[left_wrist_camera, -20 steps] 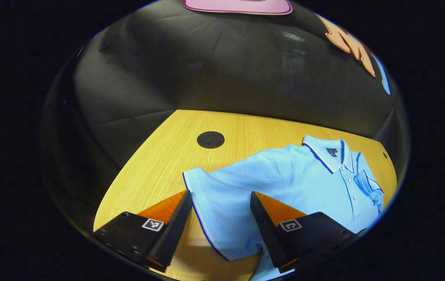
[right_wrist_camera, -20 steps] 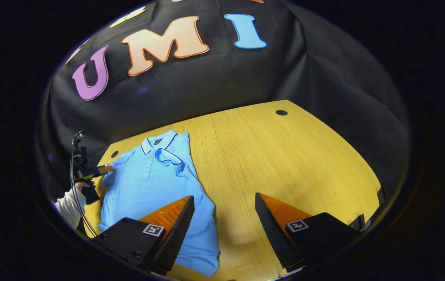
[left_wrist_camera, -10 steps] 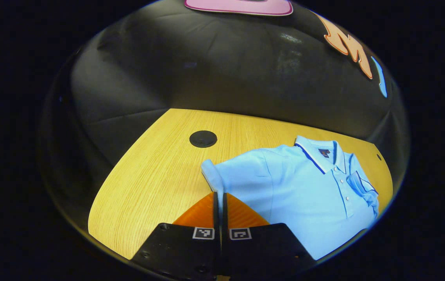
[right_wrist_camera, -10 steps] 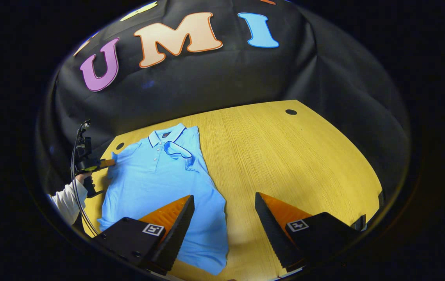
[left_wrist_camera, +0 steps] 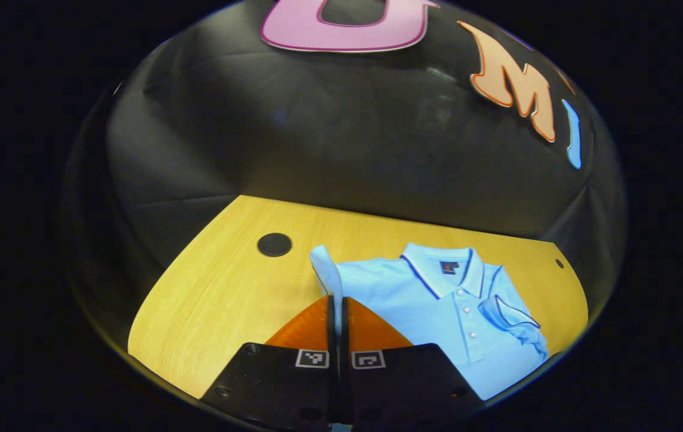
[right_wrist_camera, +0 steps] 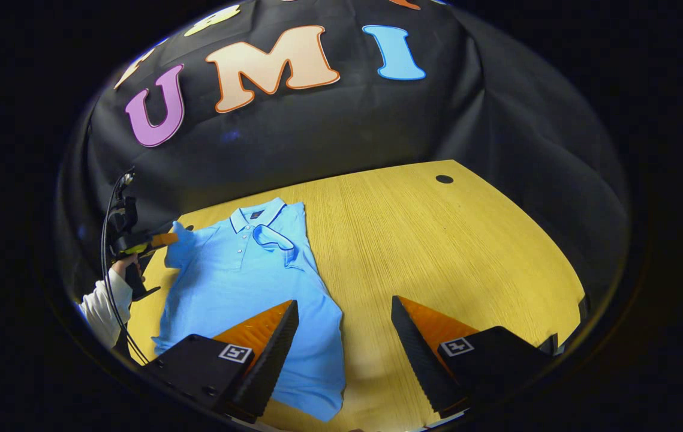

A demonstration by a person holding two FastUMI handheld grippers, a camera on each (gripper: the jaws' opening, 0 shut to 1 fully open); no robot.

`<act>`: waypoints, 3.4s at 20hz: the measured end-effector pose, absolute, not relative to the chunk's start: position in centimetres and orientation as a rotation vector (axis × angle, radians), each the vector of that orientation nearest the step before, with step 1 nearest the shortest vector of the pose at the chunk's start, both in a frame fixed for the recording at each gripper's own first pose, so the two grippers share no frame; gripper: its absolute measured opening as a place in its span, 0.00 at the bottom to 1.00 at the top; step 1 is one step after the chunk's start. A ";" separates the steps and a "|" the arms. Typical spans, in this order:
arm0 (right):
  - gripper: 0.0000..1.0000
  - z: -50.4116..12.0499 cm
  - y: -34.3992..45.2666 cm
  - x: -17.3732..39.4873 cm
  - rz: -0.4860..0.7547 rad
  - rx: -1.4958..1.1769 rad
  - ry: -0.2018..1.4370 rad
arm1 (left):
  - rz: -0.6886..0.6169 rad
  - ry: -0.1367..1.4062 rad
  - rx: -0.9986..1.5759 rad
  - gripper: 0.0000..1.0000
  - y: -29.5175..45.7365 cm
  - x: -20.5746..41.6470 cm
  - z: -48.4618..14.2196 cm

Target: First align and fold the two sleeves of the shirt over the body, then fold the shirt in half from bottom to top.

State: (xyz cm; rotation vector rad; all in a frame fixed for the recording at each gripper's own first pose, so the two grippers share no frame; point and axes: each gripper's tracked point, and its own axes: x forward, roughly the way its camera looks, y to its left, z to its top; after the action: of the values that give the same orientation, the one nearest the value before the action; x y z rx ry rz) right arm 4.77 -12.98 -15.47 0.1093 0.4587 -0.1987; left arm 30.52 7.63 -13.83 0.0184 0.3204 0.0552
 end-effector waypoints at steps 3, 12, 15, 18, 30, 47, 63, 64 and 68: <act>0.98 -15.6 -12.3 4.7 -0.178 0.108 0.461 | -0.011 0.349 0.054 0.00 3.3 31.5 -14.8; 0.98 -16.5 -11.0 3.6 -0.126 0.051 0.470 | -0.137 0.451 0.010 0.37 -3.0 30.9 -18.0; 0.92 -17.4 -10.3 2.8 -0.096 0.021 0.486 | -0.110 0.434 -0.004 0.89 -1.0 28.3 -16.5; 0.98 -18.5 -9.1 1.6 -0.047 -0.030 0.506 | -0.090 0.400 0.023 0.96 1.9 23.4 -14.6; 0.98 -28.5 -5.4 -4.1 0.134 -0.173 0.705 | -0.131 0.536 -0.070 0.96 5.2 -0.1 -22.5; 0.46 -31.3 -5.5 -3.9 0.134 -0.201 0.748 | -0.026 0.590 0.045 0.37 7.8 -2.2 -27.8; 0.03 -25.2 -4.9 1.2 0.059 -0.162 0.581 | 0.002 0.459 -0.106 0.00 6.9 2.0 -21.2; 0.03 -24.7 -5.0 2.2 0.054 -0.170 0.564 | -0.001 0.432 -0.103 0.00 6.6 3.0 -20.4; 0.03 -23.4 -5.5 6.5 0.041 -0.193 0.531 | -0.009 0.372 -0.095 0.00 6.1 7.7 -18.1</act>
State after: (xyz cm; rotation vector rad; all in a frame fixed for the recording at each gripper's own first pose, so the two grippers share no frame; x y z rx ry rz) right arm 6.52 -5.52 -23.41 -0.1934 0.5310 0.0414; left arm 7.71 6.07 -18.08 -0.0955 0.3720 -0.0095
